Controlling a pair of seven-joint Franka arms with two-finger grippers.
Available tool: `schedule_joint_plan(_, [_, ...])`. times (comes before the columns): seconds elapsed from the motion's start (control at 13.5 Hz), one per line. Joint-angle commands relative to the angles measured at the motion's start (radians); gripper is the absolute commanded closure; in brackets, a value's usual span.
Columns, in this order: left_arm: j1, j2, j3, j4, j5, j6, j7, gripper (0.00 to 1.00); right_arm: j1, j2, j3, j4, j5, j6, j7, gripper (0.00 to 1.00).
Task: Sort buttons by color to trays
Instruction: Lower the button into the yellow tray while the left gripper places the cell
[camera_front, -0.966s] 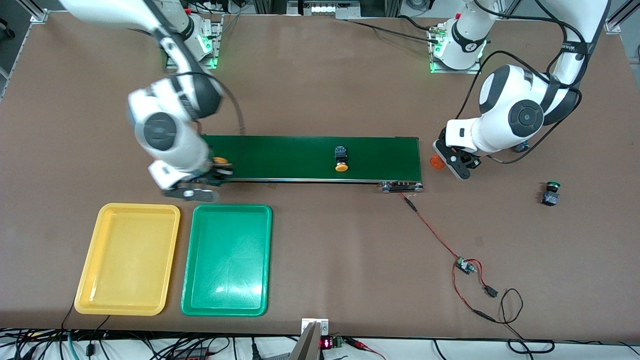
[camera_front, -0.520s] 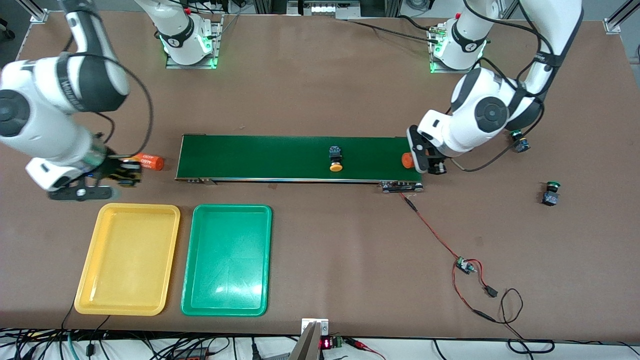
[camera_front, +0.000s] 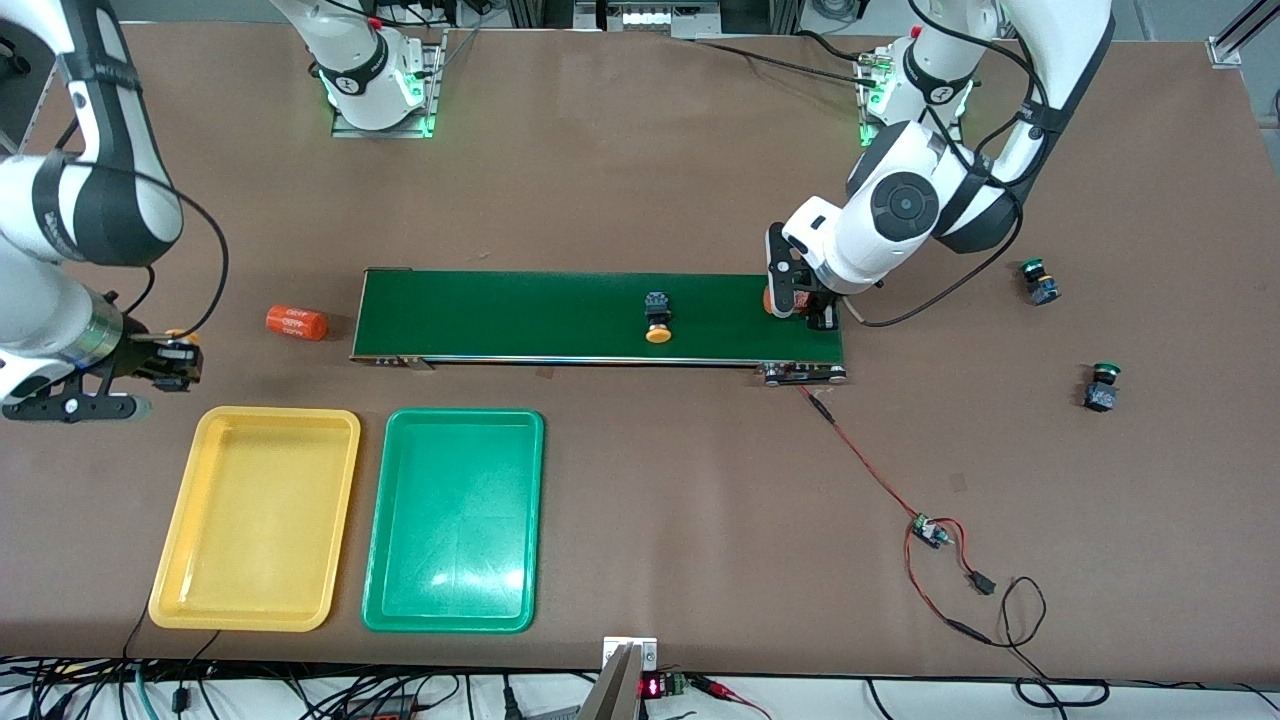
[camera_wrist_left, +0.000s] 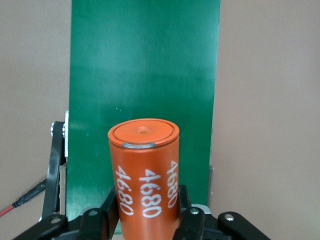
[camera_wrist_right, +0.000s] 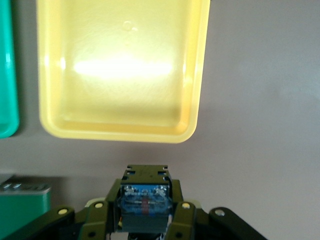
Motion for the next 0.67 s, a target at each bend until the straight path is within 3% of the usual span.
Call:
schedule_joint_plan(0.0, [0.0, 0.025, 0.006, 0.001, 0.039, 0.0, 0.019, 1.0, -0.006, 0.09, -0.041, 0.013, -0.015, 0.104, -0.025, 0.97])
schedule_joint_plan(0.22, [0.0, 0.041, 0.005, 0.001, 0.135, 0.002, 0.012, 1.0, -0.004, 0.179, -0.058, 0.032, -0.015, 0.233, -0.033, 0.97])
schedule_joint_plan(0.59, [0.0, 0.067, 0.008, 0.0, 0.166, 0.02, 0.004, 1.0, -0.004, 0.27, -0.059, 0.079, -0.016, 0.275, -0.029, 0.97])
